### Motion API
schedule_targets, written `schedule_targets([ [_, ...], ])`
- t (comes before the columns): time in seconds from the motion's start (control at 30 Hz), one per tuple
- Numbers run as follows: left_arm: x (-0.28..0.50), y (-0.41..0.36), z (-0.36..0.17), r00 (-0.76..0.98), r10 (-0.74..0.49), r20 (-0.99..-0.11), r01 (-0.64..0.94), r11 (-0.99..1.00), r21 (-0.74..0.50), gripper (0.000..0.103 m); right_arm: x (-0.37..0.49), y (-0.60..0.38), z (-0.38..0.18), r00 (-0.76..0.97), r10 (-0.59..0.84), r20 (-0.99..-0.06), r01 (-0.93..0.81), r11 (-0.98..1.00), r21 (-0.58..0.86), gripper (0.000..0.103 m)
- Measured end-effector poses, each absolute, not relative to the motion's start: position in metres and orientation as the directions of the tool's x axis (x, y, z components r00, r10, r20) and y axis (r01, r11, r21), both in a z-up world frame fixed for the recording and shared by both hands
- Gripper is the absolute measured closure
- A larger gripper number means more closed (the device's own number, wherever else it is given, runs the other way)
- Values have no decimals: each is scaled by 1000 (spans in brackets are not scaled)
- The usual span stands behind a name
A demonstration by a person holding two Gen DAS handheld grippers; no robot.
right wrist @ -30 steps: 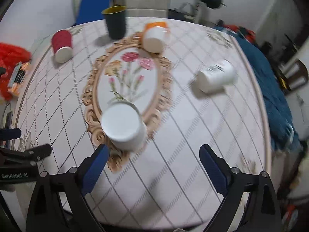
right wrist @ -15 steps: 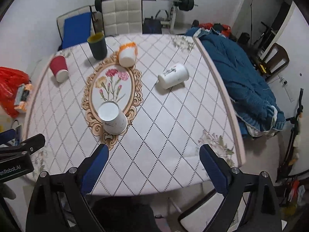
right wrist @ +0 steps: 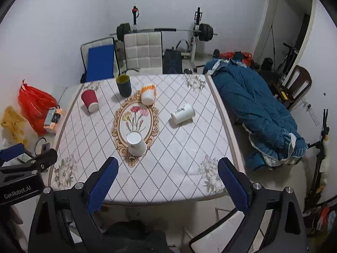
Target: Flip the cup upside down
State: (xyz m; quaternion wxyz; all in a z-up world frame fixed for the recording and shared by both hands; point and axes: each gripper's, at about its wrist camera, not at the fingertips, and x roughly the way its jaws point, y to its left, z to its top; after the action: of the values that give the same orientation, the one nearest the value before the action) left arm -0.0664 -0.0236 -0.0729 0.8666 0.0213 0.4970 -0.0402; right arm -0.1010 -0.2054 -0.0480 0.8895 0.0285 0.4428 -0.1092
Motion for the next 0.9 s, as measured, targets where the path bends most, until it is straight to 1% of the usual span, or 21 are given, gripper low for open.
schedule_targets([
  [0.47,-99,-30,-37,550,-37,-834,83,996,10,2,-136,-202,3,630,-167,-758,194,979,-55,6],
  [0.9,-108,-22,-36,541,-29,-841,62,998,6,2,-143,-196,10,631,-153,-760,193,980,-36,6],
])
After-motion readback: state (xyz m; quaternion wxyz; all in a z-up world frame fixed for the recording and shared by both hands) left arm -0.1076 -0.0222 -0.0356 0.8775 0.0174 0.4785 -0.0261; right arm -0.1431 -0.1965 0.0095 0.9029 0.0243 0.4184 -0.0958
